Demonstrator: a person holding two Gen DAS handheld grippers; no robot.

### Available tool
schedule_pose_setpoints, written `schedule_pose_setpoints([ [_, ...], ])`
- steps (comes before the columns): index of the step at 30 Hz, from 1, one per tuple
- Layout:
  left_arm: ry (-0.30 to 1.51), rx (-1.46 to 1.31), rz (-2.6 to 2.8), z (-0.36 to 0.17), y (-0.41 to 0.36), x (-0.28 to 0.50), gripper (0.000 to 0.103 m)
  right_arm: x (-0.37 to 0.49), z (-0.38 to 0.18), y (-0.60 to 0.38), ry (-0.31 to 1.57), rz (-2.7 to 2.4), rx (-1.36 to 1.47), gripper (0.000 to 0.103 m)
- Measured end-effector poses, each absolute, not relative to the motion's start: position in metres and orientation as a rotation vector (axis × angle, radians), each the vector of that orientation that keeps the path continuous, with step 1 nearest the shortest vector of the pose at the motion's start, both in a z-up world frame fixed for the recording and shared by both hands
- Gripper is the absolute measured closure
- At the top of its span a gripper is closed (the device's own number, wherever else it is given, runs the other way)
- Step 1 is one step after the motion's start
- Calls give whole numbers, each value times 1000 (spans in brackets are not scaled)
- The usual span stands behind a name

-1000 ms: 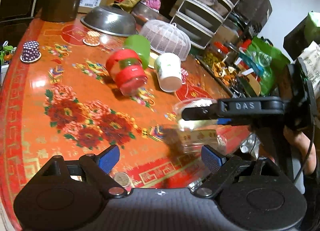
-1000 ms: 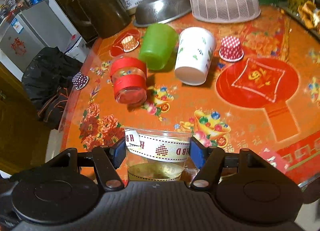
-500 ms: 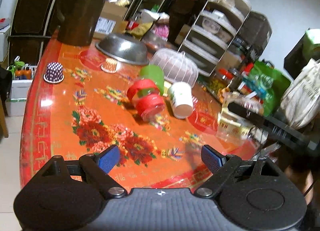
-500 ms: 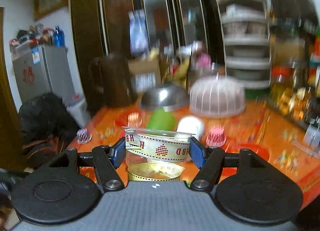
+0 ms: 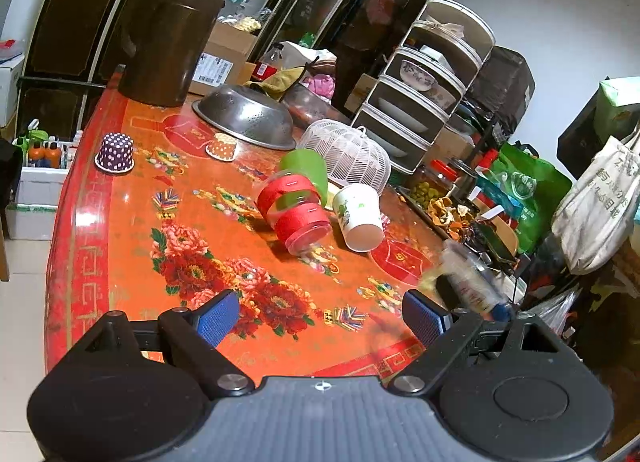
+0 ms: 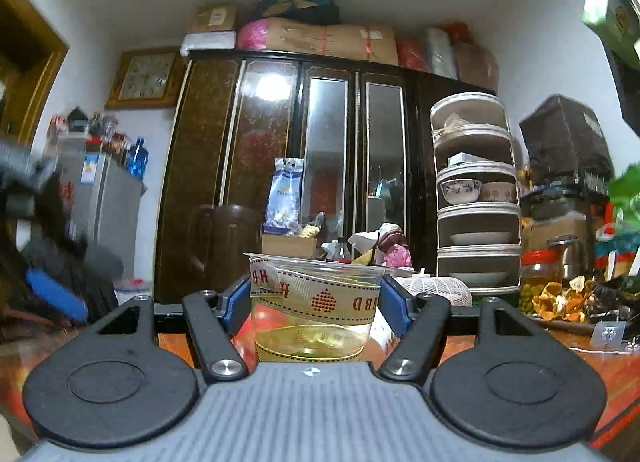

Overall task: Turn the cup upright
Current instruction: 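Rotate the held cup with the right gripper until its opening faces up, then lower the upright cup onto the tablecloth and open the right gripper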

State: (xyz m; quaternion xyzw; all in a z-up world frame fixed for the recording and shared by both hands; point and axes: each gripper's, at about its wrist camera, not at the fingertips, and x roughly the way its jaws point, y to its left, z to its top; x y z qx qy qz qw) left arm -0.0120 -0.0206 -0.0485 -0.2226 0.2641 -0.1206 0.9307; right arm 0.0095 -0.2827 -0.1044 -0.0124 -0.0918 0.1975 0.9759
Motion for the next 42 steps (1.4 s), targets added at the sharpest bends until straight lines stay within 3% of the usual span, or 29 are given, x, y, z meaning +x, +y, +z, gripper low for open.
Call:
schedule_pose_setpoints([
  [20, 549, -489, -243, -63, -16, -14, 12, 11, -136, -257, -174, 371, -62, 33],
  [23, 549, -490, -240, -63, -15, -15, 12, 13, -136, -257, -147, 379, -62, 27],
  [29, 554, -474, -231, -65, -17, -15, 12, 15, -130, -259, -75, 427, -54, 1],
  [33, 488, -370, -172, -62, -27, -23, 0, 12, -119, -268, 35, 445, -49, 1],
  [37, 476, -164, -60, -55, -52, -28, 0, -1, -90, -298, 203, 440, 41, 1],
  [42, 446, -118, -107, -26, -72, -44, 0, -3, -28, -327, 487, 504, 48, 1],
])
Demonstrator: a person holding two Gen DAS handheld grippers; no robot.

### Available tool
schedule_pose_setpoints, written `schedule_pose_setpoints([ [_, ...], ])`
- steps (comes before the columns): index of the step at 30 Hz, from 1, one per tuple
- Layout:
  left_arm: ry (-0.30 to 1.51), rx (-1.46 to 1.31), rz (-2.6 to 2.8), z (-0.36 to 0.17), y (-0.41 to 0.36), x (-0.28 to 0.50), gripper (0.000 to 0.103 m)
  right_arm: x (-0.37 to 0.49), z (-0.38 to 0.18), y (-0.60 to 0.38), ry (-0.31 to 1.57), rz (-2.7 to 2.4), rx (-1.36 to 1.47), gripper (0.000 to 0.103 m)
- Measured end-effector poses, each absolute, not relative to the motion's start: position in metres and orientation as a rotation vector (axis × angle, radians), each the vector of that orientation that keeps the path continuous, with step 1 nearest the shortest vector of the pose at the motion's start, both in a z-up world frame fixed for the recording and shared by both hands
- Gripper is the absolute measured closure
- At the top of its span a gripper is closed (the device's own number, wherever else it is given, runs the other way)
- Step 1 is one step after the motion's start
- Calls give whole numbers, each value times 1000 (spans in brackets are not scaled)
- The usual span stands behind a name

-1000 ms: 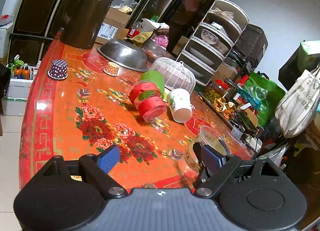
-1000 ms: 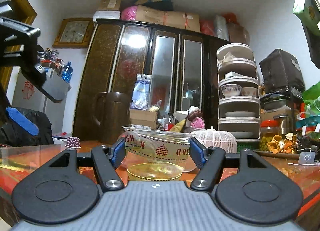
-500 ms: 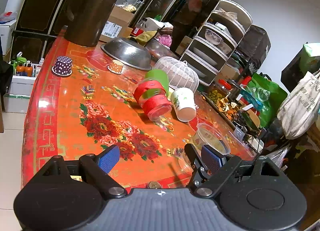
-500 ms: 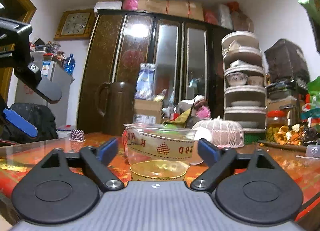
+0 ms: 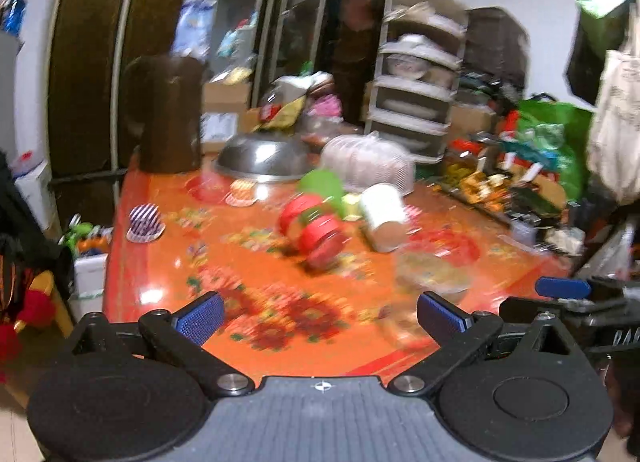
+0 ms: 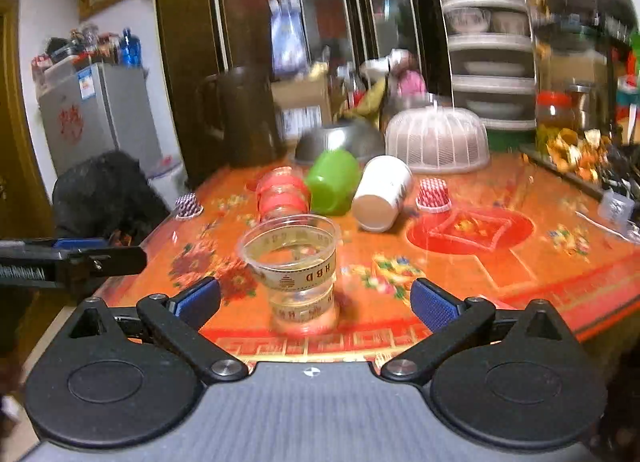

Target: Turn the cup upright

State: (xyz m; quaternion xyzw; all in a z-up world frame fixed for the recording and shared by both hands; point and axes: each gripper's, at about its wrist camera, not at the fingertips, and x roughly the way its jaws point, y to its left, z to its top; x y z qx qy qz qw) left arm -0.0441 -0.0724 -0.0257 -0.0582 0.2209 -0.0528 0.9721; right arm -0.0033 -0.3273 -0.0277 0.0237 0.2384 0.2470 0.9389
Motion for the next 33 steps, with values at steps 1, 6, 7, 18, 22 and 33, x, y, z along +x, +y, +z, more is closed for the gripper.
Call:
schedule_pose_setpoints([
  [1, 443, -108, -116, -18, -77, -47, 0, -9, -19, -331, 485, 510, 45, 1],
  [6, 536, -110, -163, 12, -93, -44, 0, -26, 13, -342, 525, 542, 32, 1],
  [7, 547, -106, -161, 15, -95, -43, 0, -25, 16, -343, 535, 540, 34, 1],
  [18, 598, -109, -139, 17, -99, -38, 0, -14, 13, -337, 568, 537, 24, 1],
  [22, 602, -99, -132, 17, -99, -38, 0, -15, 14, -339, 570, 543, 39, 1],
  [33, 617, -80, -132, 17, -101, -36, 0, -13, 13, -344, 572, 547, 73, 1],
])
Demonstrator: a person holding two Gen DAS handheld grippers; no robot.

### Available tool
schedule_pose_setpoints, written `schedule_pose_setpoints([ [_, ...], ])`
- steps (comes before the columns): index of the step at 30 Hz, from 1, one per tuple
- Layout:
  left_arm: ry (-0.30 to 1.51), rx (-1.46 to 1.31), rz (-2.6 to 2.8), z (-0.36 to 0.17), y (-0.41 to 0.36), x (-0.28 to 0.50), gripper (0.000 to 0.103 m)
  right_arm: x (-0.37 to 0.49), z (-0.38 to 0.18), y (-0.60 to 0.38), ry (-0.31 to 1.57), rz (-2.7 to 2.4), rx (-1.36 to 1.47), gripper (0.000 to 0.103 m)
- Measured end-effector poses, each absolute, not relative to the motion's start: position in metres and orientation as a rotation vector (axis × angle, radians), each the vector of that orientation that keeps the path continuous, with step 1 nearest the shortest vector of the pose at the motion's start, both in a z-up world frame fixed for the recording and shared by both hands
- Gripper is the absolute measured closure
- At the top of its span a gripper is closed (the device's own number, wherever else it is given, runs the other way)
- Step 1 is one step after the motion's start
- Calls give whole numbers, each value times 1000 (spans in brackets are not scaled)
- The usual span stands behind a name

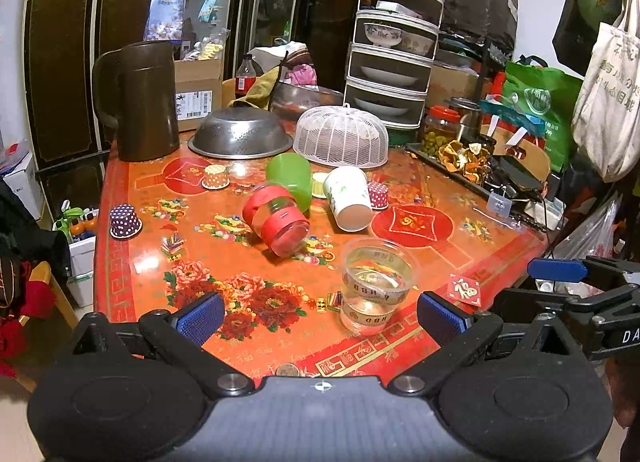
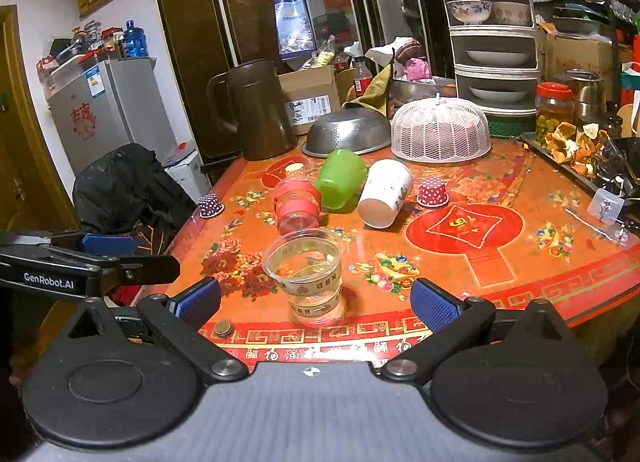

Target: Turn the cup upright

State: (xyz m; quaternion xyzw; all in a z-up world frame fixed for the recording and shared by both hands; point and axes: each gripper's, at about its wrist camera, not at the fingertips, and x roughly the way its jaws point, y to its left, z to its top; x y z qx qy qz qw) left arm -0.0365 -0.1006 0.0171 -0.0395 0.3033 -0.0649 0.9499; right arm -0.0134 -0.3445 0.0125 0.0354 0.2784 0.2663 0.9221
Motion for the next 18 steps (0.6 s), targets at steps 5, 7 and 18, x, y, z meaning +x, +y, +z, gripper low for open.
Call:
schedule_pose_setpoints([
  [5, 620, -80, -130, 17, -101, -36, 0, -14, 12, -344, 575, 544, 78, 1],
  [7, 625, -78, -127, 16, -101, -36, 0, -13, 11, -344, 578, 546, 79, 1],
  [18, 635, -79, -123, 12, -100, -35, 0, -10, 8, -345, 589, 560, 90, 1],
])
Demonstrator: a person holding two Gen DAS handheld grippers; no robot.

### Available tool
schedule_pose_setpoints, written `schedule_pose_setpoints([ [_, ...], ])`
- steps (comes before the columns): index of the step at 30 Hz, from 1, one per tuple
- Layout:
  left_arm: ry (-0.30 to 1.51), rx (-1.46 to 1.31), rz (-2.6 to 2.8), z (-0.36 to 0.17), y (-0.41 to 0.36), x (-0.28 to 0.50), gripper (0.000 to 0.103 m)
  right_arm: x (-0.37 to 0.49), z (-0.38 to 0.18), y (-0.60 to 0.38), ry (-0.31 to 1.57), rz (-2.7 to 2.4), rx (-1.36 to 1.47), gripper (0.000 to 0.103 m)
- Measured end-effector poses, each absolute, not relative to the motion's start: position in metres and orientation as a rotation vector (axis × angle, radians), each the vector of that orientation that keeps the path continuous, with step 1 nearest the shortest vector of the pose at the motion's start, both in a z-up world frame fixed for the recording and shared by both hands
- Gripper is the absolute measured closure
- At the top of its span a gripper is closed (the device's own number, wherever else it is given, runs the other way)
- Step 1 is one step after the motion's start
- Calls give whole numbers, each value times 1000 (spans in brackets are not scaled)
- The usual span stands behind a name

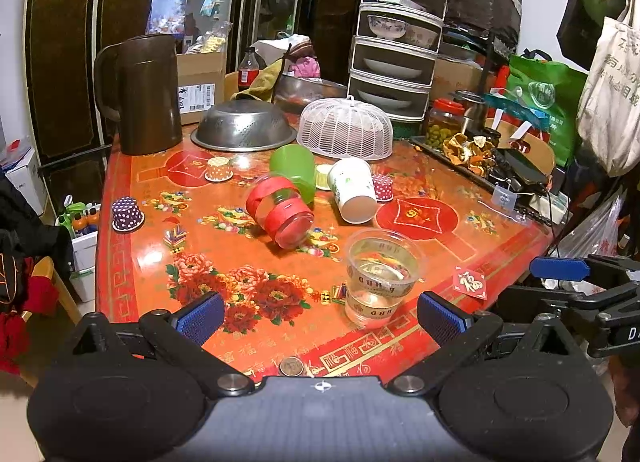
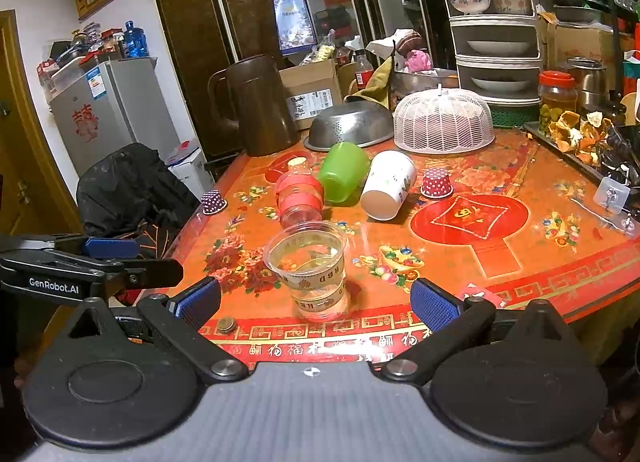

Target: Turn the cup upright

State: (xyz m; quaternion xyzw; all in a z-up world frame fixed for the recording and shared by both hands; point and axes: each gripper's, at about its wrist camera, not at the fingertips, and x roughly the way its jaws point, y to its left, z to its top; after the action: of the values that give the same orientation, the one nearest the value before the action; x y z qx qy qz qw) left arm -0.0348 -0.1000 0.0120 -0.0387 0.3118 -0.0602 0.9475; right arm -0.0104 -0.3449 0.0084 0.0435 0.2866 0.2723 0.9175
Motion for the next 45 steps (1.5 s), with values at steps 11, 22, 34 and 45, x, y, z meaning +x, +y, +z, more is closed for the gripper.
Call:
schedule_pose_setpoints([
  [11, 635, -77, -124, 12, -102, -35, 0, -11, 9, -344, 579, 573, 89, 1],
  [22, 647, -86, -116, 9, -103, -32, 0, -13, 10, -343, 578, 577, 92, 1],
  [34, 651, -83, -117, 7, -103, -31, 0, -14, 9, -342, 547, 580, 90, 1],
  [45, 657, -78, -116, 3, -105, -30, 0, -16, 8, -343, 503, 576, 91, 1],
])
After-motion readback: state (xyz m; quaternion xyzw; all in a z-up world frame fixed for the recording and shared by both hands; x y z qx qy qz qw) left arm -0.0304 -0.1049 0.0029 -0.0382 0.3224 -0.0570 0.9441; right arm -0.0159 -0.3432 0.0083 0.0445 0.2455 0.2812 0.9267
